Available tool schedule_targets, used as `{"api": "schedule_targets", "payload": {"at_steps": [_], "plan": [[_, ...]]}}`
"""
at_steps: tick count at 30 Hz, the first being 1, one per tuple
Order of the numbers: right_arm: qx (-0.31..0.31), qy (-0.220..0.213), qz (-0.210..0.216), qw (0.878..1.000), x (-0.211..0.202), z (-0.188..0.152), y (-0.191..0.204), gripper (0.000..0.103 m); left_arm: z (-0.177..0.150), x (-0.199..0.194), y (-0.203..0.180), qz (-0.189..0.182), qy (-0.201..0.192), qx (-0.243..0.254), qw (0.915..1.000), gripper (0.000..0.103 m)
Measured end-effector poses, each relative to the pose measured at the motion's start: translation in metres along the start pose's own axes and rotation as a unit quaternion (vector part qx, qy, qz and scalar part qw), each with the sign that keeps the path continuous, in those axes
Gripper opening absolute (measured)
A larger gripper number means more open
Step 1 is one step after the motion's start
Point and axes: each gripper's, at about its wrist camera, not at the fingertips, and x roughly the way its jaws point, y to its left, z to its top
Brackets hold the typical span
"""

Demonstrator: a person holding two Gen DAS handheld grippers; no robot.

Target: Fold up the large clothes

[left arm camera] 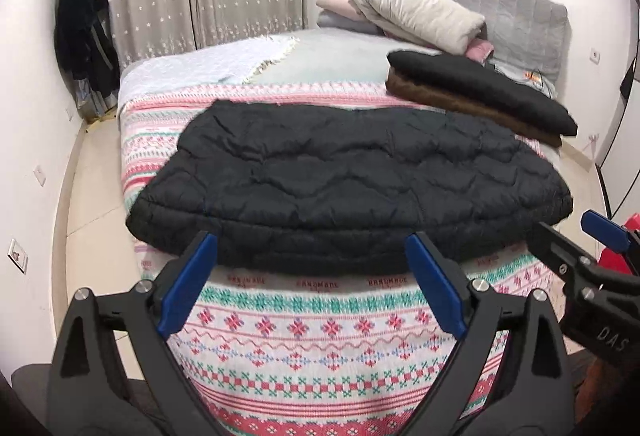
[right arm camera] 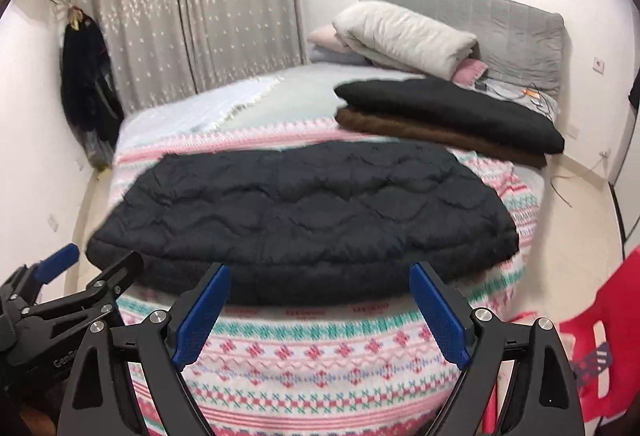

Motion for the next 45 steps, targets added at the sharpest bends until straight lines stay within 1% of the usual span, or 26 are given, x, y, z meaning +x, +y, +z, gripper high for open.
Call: {"api": "schedule_targets", "payload": {"at_steps": [2,4,13,18,20,24,29,32,33,34,35,40,45], "plan": [[-0.004,0.015,0.001,1.000,0.007,-0.004,0.001,0.092,-0.004,0.007,-0.003,0.002,0.014,0.006,0.9999,0.095],[-0.009,0.020,-0.002,1.000,0.011,-0.006,0.002,0.092,-0.007,0.011,-0.005,0.007,0.022,0.007,0.9997,0.095],[-0.015,0.015,-0.020,1.000,0.009,-0.009,0.003,0.092,-0.007,0.013,-0.003,0.019,0.028,-0.005,0.9994,0.095],[-0.016,0.017,-0.022,0.999,0.010,-0.011,0.003,0.093,-0.008,0.018,-0.002,0.019,0.045,-0.009,0.9988,0.095],[-0.015,0.018,-0.022,0.999,0.011,-0.011,0.003,0.096,-0.009,0.017,-0.002,0.023,0.044,-0.009,0.9987,0.095],[-0.014,0.018,-0.024,0.999,0.011,-0.011,0.002,0.098,-0.008,0.013,0.000,0.026,0.037,-0.008,0.9990,0.095],[-0.012,0.022,-0.024,0.999,0.015,-0.012,0.001,0.103,-0.009,0.015,0.002,0.027,0.041,-0.011,0.9987,0.095],[-0.012,0.018,-0.026,0.999,0.014,-0.012,0.002,0.103,-0.009,0.016,0.001,0.026,0.042,-0.007,0.9987,0.096],[-0.012,0.016,-0.028,0.999,0.014,-0.012,0.002,0.103,-0.009,0.016,0.001,0.026,0.042,-0.005,0.9988,0.097],[-0.013,0.015,-0.030,0.999,0.014,-0.012,0.002,0.103,-0.010,0.015,0.000,0.026,0.041,-0.005,0.9988,0.102],[-0.012,0.015,-0.030,0.999,0.014,-0.012,0.002,0.103,-0.010,0.015,0.000,0.026,0.040,-0.004,0.9988,0.102],[-0.015,0.022,-0.029,0.999,0.018,-0.012,0.002,0.103,-0.009,0.015,0.001,0.024,0.040,-0.005,0.9989,0.102],[-0.017,0.023,-0.040,0.999,0.018,-0.013,0.003,0.103,-0.009,0.016,0.001,0.023,0.042,-0.004,0.9988,0.102]]}}
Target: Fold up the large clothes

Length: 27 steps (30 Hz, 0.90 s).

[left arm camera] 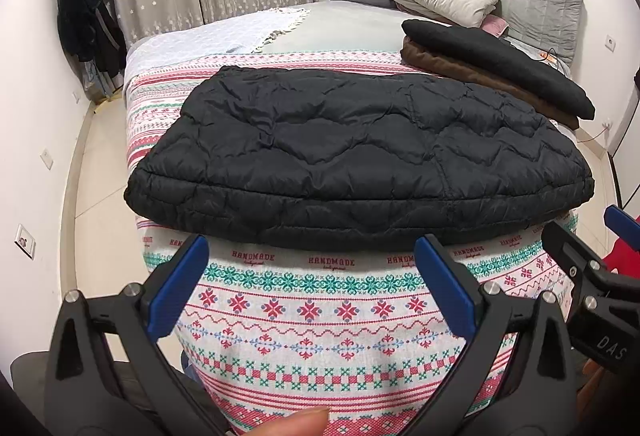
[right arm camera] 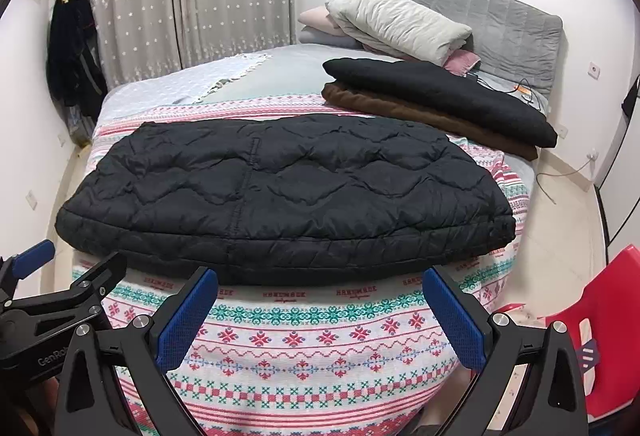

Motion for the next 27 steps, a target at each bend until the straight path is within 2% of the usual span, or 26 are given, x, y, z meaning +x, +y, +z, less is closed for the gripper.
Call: {"api": "schedule_targets", "payload": {"at_steps": [27], "plan": [[-0.010,0.001,-0.017,1.000,-0.0009,-0.0024,0.0017,0.103,-0.0011,0.0042,-0.0008,-0.001,0.006,-0.002,1.0000,0.102]]}}
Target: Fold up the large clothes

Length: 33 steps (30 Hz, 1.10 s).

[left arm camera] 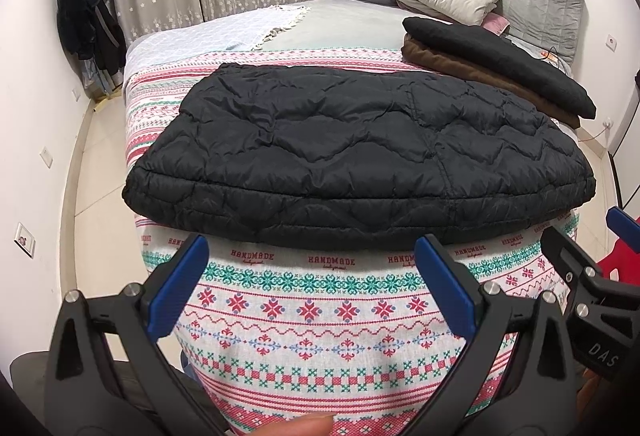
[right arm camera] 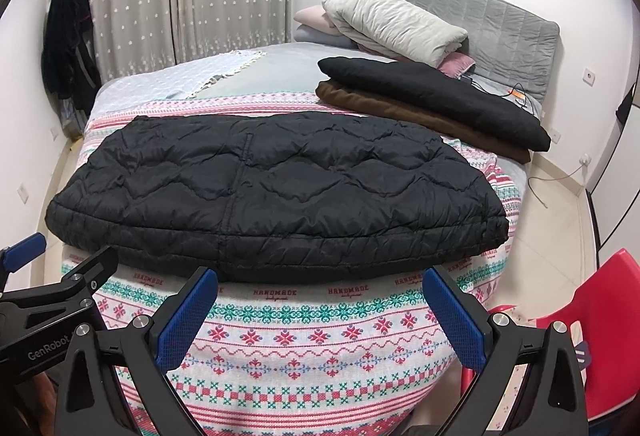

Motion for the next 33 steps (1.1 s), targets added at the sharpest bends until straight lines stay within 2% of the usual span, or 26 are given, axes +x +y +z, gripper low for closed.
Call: {"api": "schedule_targets", "payload": {"at_steps": [33], "plan": [[0.000,0.004,-0.001,1.000,0.0012,-0.0015,-0.0006,0.103,-0.0010,-0.0028,-0.0040,-0.006,-0.001,0.006,1.0000,0.102]]}}
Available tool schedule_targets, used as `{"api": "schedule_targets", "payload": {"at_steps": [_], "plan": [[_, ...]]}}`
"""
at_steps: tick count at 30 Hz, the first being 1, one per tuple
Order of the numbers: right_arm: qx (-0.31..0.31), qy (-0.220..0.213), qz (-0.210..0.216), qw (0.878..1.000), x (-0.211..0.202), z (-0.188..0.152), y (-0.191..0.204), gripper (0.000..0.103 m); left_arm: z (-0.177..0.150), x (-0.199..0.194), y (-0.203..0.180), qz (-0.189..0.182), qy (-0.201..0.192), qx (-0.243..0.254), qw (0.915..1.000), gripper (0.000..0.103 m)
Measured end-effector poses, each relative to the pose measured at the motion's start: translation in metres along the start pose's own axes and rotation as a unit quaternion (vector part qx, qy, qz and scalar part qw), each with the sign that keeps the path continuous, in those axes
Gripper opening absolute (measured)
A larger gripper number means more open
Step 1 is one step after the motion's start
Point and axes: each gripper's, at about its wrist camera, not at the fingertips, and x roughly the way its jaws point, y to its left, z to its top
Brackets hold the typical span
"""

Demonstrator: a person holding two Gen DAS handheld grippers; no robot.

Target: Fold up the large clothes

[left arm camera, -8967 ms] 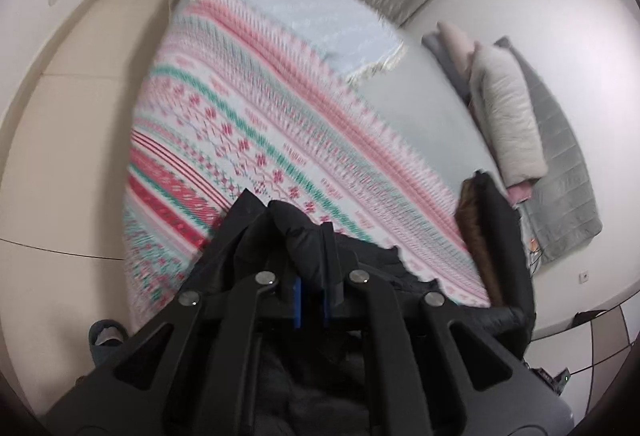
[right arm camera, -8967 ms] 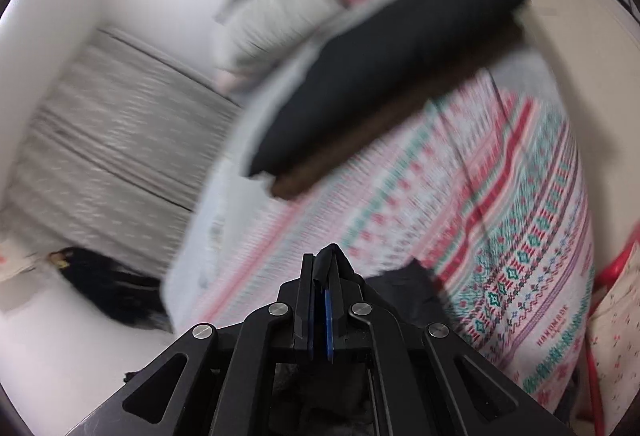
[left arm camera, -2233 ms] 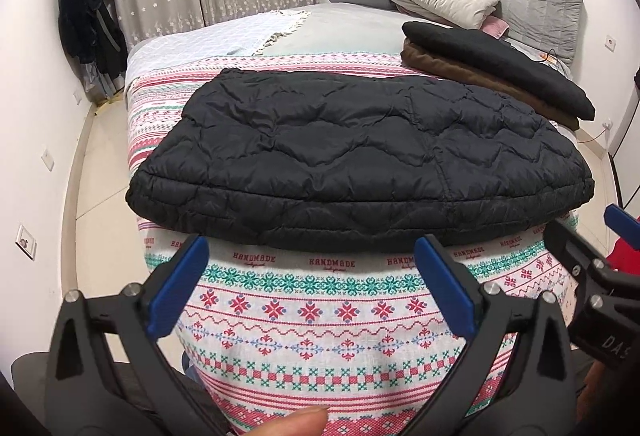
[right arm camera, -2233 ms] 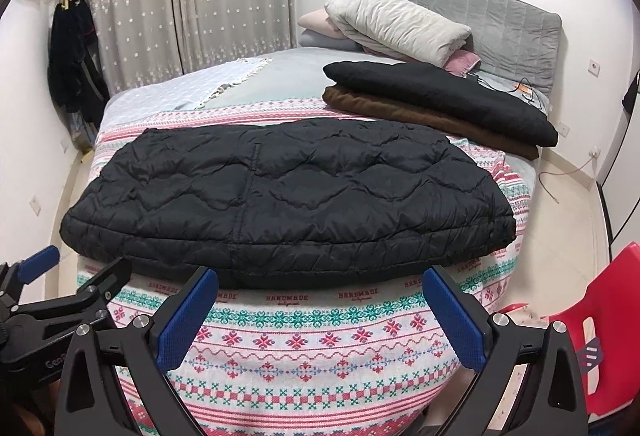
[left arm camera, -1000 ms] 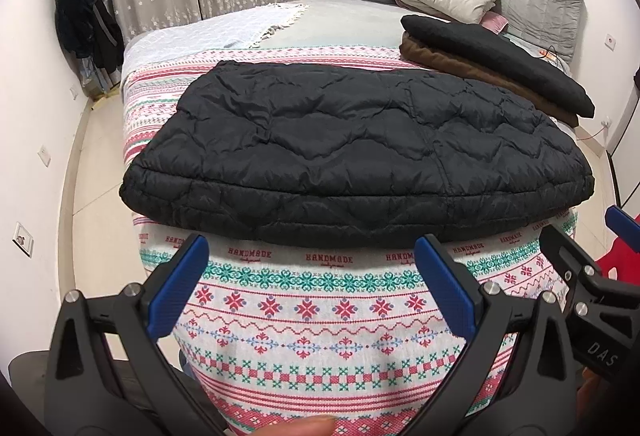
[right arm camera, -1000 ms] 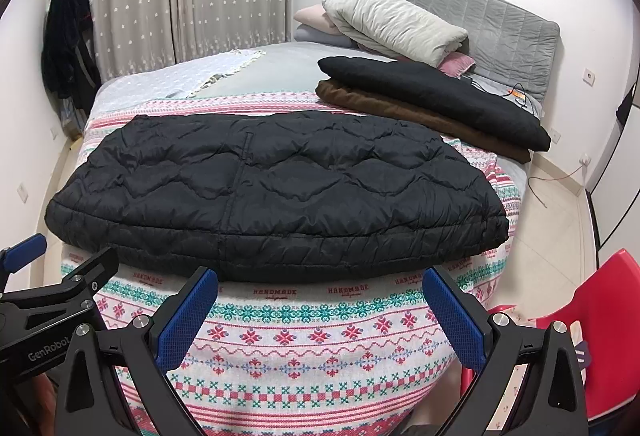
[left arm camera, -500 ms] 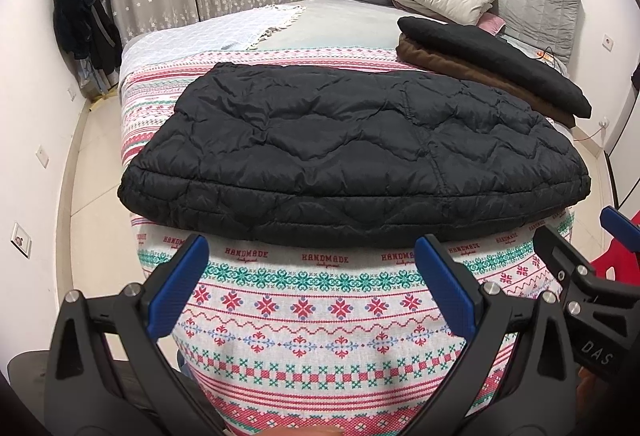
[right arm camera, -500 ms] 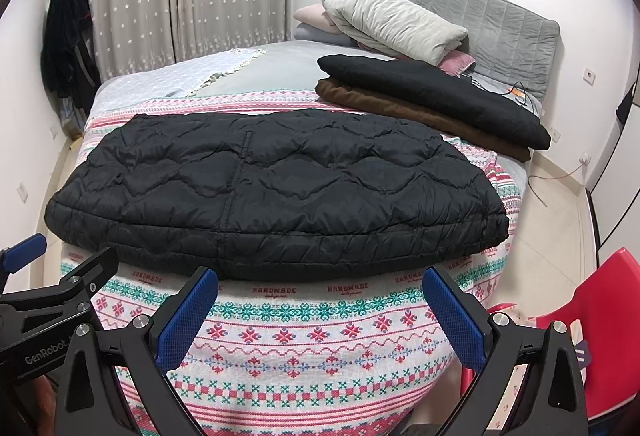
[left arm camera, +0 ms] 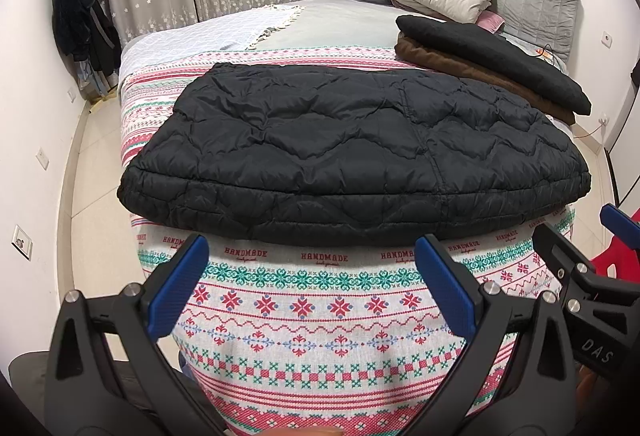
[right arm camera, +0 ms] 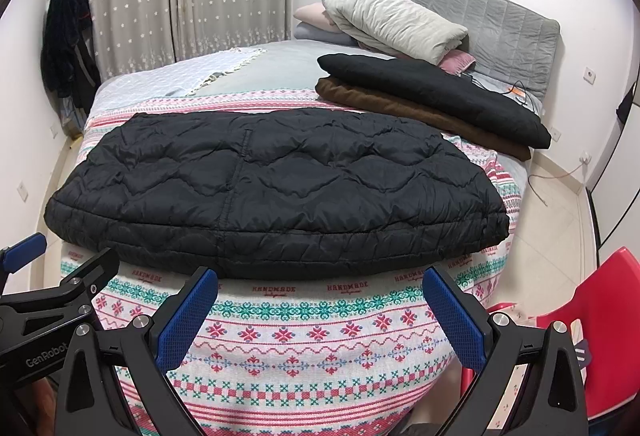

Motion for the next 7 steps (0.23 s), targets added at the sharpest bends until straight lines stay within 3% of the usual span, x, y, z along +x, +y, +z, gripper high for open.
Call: {"api": "schedule_targets", "payload": {"at_steps": [7], "plan": [[0.000,0.000,0.001,1.000,0.0006,-0.0001,-0.0004,0.103,0.0001,0.0000,-0.0001,0.000,0.003,0.000,1.0000,0.102]]}}
